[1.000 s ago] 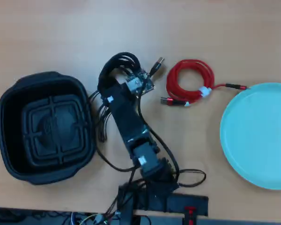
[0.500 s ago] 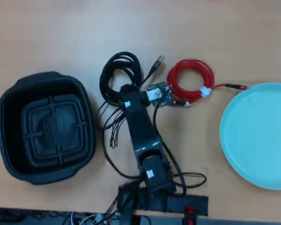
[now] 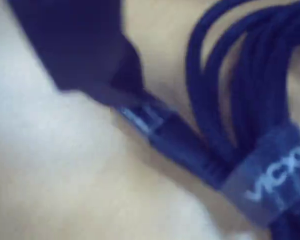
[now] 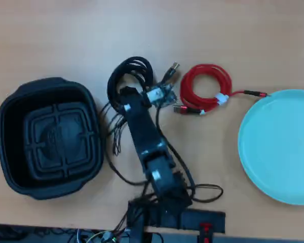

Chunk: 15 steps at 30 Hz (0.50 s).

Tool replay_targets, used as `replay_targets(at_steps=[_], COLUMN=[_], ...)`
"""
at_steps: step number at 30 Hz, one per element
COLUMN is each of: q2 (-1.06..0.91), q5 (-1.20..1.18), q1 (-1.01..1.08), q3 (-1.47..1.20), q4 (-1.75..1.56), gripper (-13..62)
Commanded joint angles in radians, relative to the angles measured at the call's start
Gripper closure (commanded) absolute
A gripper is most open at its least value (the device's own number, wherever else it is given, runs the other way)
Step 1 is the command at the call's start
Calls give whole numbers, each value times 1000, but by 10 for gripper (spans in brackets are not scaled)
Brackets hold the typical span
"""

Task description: Put a black charging cable in a black bowl and put a red charging cable in a green bowl

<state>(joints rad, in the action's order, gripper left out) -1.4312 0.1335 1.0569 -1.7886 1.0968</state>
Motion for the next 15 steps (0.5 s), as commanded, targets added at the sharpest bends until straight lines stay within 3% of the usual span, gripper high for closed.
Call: replay_targets(at_steps=[1,15], q2=[44,75], q5=[2,0], q1=[-21,-26], q3=[87,92], q4=[-29,-18], gripper=[-24,-24])
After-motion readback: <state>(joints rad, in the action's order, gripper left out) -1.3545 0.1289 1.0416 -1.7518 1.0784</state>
